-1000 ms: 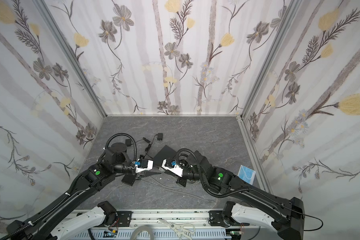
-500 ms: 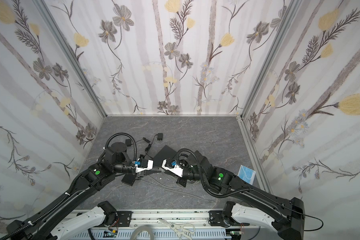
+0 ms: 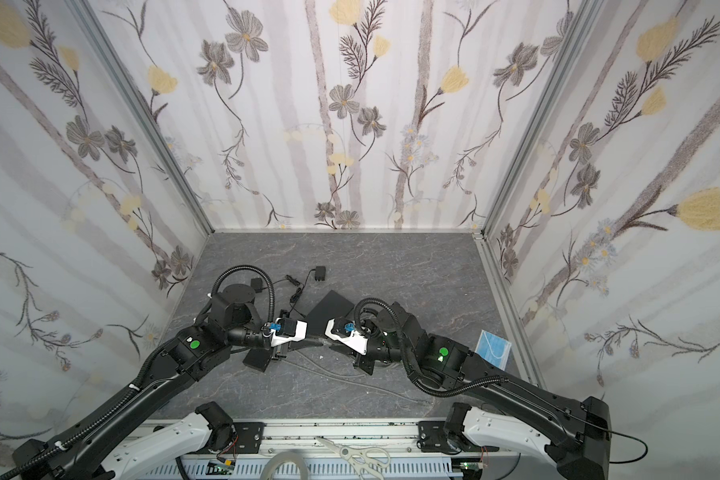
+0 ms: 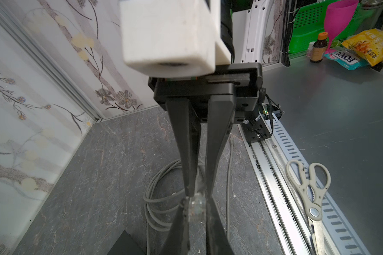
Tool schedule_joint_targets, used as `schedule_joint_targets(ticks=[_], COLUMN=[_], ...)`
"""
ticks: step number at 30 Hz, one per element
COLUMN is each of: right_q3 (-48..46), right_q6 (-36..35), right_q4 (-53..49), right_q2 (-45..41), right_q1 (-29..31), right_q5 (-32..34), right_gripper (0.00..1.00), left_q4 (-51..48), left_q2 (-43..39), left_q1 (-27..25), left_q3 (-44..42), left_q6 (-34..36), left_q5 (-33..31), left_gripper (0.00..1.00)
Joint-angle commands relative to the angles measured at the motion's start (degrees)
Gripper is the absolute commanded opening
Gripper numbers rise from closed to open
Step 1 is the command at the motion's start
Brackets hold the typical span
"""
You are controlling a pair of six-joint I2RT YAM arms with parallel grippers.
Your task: Insert the plug into the switch port
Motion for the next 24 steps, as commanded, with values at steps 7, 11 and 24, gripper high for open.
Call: schedule_joint_targets(ticks=[7, 11, 24], right_q3=[-8.81, -10.71, -14.06], right_q6=[4.4, 6.11, 9.49], right_q4=[15.14, 18.03, 26.98], right_q2=[-4.57, -4.27, -4.19], right_q1=[0.06, 0.05, 1.53], right_q5=[-1.42, -3.62, -1.72], right_gripper=[0.23, 0.21, 0.2], left_q4=[-0.19, -0.28, -0.28], left_q2=[0.24, 0.37, 0.38], left_q1=[-0.11, -0.11, -0.28], left_q3=[0.49, 0.49, 0.66], left_q6=[1.3, 1.3, 1.35], left_q5=[0.04, -0.04, -0.05], left_gripper=[0.06, 0.05, 0.06])
